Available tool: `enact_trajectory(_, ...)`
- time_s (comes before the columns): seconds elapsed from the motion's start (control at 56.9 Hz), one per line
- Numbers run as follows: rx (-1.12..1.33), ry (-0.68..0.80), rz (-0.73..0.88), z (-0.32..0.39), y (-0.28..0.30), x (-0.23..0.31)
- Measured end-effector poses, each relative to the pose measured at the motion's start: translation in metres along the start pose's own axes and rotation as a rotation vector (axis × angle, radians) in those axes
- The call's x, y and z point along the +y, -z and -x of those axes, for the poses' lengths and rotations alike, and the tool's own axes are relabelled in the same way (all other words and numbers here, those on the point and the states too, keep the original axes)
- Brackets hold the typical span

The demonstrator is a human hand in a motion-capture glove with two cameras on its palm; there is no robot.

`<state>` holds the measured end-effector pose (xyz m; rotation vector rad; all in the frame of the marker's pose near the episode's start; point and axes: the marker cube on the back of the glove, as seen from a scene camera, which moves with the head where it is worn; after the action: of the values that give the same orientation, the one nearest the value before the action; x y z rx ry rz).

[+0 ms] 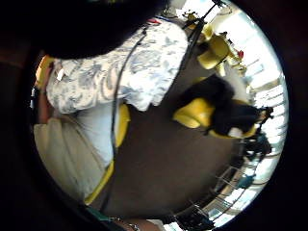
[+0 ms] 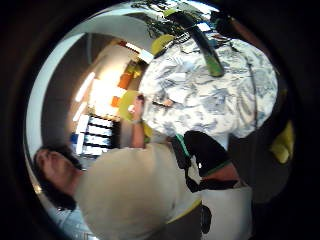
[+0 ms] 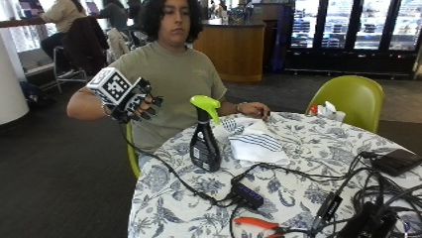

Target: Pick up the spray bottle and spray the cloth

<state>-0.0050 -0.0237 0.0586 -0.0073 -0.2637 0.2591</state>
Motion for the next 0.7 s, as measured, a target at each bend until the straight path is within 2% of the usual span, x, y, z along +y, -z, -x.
enact_trajectory(0.053,-0.084,-0.039,-0.064,0.001,-0.01,-0.006)
enact_trajectory(0.123,-0.11,-0.171,-0.22,-0.004,-0.019,-0.033)
enact_trajectory(0.193,-0.179,-0.125,-0.158,-0.006,-0.024,-0.042)
enact_trajectory(0.264,-0.308,-0.125,-0.167,-0.006,-0.028,-0.061)
enact_trajectory(0.703,-0.726,-0.217,-0.318,0.021,-0.062,-0.176)
